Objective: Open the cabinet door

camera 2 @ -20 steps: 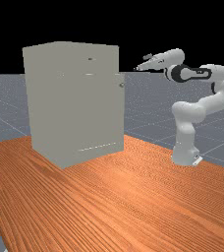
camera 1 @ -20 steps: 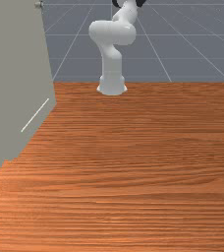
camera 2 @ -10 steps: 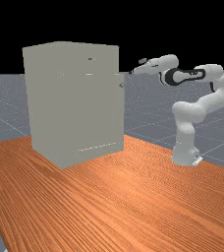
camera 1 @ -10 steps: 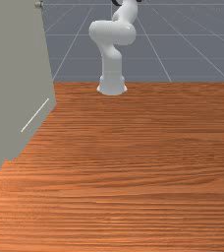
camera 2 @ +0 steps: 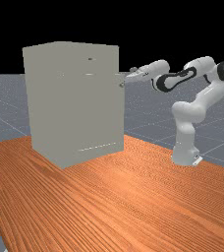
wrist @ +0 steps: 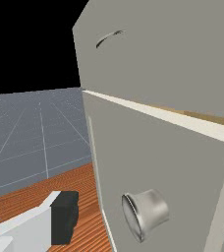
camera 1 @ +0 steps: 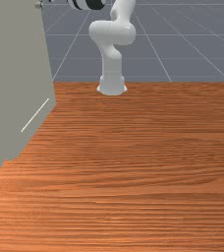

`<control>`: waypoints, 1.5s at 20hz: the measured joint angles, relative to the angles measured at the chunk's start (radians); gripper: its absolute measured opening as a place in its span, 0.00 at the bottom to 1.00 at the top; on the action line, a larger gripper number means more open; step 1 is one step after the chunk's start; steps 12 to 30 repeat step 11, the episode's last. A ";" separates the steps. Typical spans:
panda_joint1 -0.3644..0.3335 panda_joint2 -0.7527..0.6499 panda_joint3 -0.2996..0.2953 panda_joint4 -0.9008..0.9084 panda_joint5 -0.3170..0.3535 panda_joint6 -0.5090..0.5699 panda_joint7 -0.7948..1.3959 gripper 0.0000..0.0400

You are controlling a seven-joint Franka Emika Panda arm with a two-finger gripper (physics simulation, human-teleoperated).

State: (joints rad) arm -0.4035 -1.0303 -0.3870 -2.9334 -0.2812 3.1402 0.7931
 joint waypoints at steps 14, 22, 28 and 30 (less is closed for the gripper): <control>0.000 0.012 0.409 -0.033 0.117 -0.001 0.273 1.00; 0.000 0.012 0.409 -0.033 0.117 -0.001 0.273 1.00; 0.000 0.012 0.409 -0.033 0.117 -0.001 0.273 1.00; 0.000 0.012 0.409 -0.033 0.117 -0.001 0.273 1.00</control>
